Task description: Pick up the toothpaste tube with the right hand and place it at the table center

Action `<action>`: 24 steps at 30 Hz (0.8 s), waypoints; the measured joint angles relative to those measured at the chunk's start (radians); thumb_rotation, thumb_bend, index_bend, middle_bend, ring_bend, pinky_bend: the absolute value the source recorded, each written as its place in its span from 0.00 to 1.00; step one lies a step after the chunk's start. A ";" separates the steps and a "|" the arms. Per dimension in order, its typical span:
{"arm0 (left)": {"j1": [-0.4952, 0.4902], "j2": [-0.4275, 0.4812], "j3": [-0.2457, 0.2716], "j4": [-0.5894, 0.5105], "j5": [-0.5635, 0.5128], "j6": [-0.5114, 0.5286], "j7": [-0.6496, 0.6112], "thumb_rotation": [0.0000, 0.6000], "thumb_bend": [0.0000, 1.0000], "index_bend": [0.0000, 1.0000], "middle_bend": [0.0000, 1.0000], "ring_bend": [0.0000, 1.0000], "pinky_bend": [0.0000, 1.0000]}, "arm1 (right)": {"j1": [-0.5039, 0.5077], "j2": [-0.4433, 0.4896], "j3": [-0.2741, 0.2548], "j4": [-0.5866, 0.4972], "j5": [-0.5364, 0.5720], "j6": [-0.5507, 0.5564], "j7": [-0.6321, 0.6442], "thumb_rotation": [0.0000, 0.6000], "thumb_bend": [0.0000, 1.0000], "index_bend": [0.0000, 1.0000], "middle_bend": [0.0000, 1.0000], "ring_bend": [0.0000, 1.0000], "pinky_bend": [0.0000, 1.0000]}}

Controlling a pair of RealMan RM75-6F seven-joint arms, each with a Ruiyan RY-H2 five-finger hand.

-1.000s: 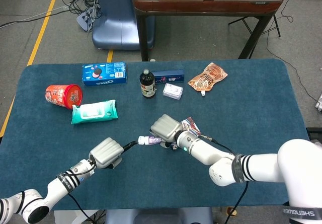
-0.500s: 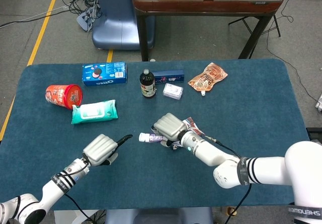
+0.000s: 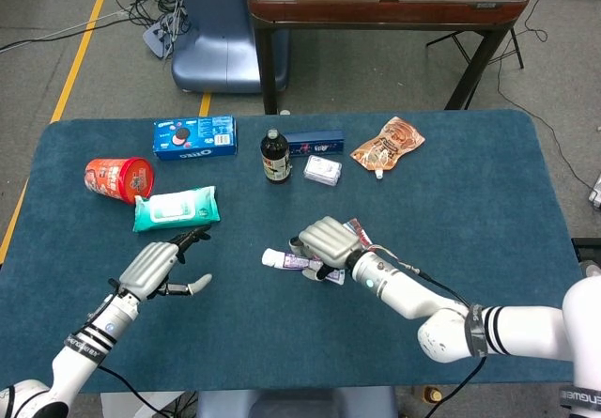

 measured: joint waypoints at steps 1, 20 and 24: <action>0.007 0.000 -0.003 0.001 0.004 0.005 -0.031 0.11 0.19 0.00 0.10 0.10 0.27 | -0.006 -0.003 0.003 -0.001 -0.011 0.000 0.008 1.00 0.99 0.85 0.76 0.70 0.61; 0.071 -0.092 -0.060 0.022 0.017 0.084 -0.211 0.00 0.15 0.00 0.01 0.01 0.17 | -0.093 -0.203 0.065 -0.015 -0.083 0.125 0.016 1.00 0.98 0.88 0.78 0.73 0.74; 0.076 -0.108 -0.078 0.019 0.002 0.103 -0.200 0.00 0.15 0.00 0.00 0.00 0.15 | -0.106 -0.260 0.077 -0.003 -0.082 0.152 0.002 1.00 0.99 0.89 0.78 0.74 0.76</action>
